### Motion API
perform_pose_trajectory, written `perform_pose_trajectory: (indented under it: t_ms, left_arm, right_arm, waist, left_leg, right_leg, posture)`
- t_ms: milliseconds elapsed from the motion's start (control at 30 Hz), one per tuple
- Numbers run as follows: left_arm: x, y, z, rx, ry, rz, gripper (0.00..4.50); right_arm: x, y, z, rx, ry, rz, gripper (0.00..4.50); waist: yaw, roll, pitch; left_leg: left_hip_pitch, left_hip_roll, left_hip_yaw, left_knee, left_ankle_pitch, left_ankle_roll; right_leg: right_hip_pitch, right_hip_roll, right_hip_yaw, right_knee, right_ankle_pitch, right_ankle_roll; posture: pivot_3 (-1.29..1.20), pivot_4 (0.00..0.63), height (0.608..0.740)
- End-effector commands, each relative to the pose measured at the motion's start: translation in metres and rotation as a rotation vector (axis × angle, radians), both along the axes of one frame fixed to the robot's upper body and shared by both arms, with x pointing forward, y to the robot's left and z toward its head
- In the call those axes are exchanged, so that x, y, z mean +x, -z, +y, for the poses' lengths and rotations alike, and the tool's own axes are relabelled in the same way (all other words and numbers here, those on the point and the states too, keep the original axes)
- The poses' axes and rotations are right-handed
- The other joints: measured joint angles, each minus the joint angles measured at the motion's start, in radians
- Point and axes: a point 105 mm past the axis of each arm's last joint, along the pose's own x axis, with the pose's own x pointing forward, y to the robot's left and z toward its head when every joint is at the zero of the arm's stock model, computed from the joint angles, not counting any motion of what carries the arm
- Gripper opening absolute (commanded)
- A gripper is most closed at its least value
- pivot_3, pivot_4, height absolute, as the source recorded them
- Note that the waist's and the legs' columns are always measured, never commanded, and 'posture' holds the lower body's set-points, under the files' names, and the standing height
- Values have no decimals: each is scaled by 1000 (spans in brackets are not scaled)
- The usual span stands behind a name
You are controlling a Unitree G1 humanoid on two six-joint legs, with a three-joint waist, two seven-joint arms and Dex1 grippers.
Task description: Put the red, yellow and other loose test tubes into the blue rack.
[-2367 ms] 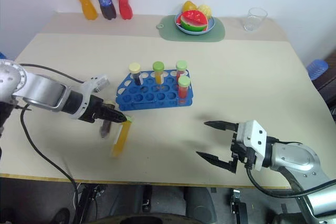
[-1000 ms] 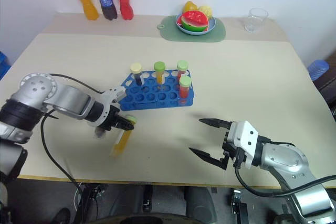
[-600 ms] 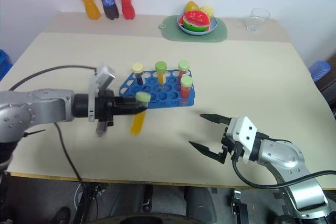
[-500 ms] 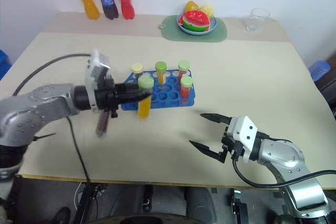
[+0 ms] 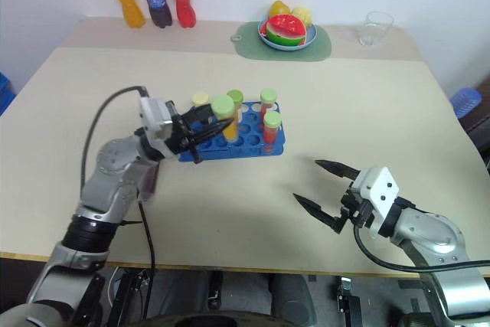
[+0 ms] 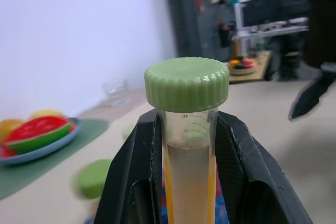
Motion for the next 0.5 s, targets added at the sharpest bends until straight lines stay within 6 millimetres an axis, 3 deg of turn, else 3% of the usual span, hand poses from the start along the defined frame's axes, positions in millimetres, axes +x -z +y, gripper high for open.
perform_pose_trajectory:
  t_ms: [33, 500]
  left_arm:
    - [-2, 3, -11, 17, 25, -63, 1094]
    - [11, 31, -16, 95, -55, -79, 1094]
  right_arm:
    - [-6, -15, 1, 3, 4, -51, 4416]
    - [-18, -18, -3, -5, 42, -35, 4416]
  waist:
    - [-2, 0, 0]
    - [-1, 1, -2]
  left_leg:
    - [0, 0, 0, 0, 0, 0]
    - [1, 2, -1, 0, 0, 0]
  right_leg:
    - [0, 1, 0, 0, 0, 0]
    - [1, 2, 0, 1, 0, 0]
  posture:
    - [0, 150, 740]
    - [0, 150, 740]
